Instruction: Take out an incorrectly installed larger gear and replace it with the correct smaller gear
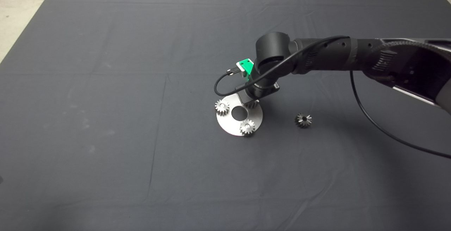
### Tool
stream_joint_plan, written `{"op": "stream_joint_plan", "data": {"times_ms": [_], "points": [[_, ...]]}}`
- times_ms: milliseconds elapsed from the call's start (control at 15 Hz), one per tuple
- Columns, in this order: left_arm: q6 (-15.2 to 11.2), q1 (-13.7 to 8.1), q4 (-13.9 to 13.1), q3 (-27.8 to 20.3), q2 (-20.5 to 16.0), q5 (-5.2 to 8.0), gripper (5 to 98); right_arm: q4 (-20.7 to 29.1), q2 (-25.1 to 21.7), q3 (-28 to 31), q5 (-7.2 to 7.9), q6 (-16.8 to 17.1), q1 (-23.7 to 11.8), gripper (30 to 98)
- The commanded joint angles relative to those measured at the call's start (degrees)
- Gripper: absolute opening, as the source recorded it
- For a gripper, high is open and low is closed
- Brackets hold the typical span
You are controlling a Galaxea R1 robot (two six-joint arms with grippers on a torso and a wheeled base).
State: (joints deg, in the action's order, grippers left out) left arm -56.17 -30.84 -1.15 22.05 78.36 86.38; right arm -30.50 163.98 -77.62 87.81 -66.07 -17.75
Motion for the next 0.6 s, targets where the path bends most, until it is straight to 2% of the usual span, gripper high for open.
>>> {"op": "stream_joint_plan", "data": {"times_ms": [0, 267, 533], "points": [[0.2, 0.1, -0.7, -0.8, -0.4, 0.19, 84.3, -1.7, 0.1, 2.7, 4.83, -0.8, -1.8, 48.5], [0.2, 0.1, -0.7, -0.8, -0.4, 0.1, 84.3, -1.5, 0.3, 5.4, 4.74, -1.5, -1.9, 47.0], [0.2, 0.1, -0.6, -0.8, -0.4, 0.1, 84.3, -1.2, 0.0, 5.4, 4.83, -1.5, -2.5, 45.8]]}}
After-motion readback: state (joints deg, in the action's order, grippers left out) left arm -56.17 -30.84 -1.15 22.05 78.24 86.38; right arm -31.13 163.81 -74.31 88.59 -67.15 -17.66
